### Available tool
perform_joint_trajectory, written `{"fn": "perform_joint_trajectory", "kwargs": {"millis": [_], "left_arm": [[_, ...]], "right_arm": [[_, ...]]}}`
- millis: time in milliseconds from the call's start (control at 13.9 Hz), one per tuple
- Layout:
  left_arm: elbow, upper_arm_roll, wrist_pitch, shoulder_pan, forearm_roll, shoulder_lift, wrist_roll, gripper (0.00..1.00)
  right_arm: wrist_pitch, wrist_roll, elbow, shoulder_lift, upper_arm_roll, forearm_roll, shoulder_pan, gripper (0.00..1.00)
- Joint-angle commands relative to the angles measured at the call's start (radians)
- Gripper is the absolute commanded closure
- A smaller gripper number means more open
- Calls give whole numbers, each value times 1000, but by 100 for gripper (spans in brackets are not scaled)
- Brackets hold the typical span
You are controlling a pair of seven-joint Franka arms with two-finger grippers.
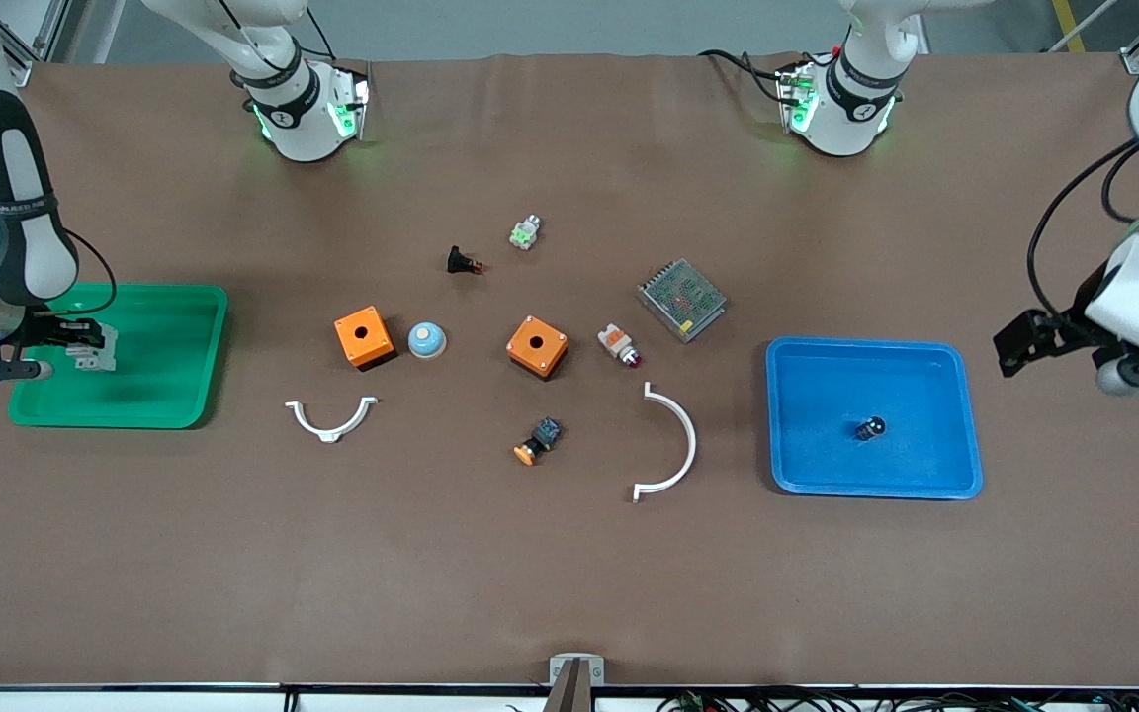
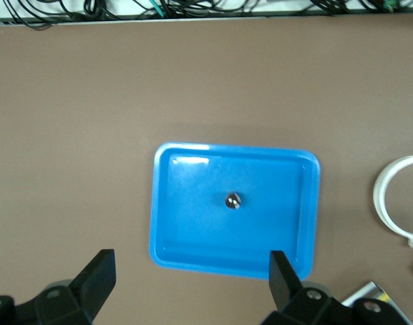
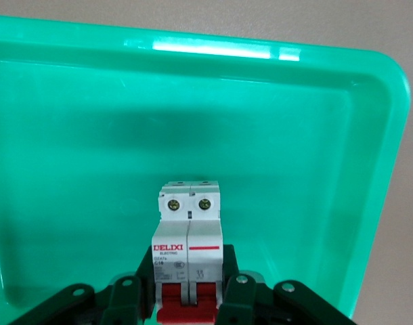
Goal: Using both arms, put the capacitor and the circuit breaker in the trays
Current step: 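Lower the breaker into the green tray while the left gripper withdraws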
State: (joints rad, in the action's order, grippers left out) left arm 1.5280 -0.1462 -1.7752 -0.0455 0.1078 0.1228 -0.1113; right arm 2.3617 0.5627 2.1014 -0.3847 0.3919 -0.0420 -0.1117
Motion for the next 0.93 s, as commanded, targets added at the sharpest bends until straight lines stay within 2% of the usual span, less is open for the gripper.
{"fn": "perform_joint_trajectory", "kwargs": {"millis": [0, 144, 288, 359, 431, 503, 575, 719, 863], "left_arm": [[9, 10, 80, 30, -30, -60, 39, 0], [15, 8, 149, 35, -54, -83, 44, 0], [69, 11, 158, 50, -79, -126, 51, 0], [90, 46, 158, 81, -79, -152, 51, 0], [110, 77, 158, 111, -80, -169, 51, 0], [125, 91, 158, 119, -80, -182, 51, 0], [136, 91, 158, 119, -80, -189, 51, 0], [149, 86, 157, 116, -80, -202, 50, 0], [144, 79, 157, 113, -80, -203, 42, 0]], "right_arm": [[8, 14, 5, -2, -18, -67, -16, 79], [25, 14, 8, -13, -18, -68, -16, 79], [44, 14, 15, -23, -18, -71, -16, 78], [44, 14, 17, -22, -18, -73, -16, 75], [39, 14, 16, -22, -18, -73, -14, 58], [30, 14, 14, -19, -18, -73, -11, 15], [24, 13, 12, -8, -18, -73, -11, 0], [-34, 2, -7, 32, -19, -73, 12, 0], [-108, -29, -14, 111, -18, -73, 61, 1]]}}
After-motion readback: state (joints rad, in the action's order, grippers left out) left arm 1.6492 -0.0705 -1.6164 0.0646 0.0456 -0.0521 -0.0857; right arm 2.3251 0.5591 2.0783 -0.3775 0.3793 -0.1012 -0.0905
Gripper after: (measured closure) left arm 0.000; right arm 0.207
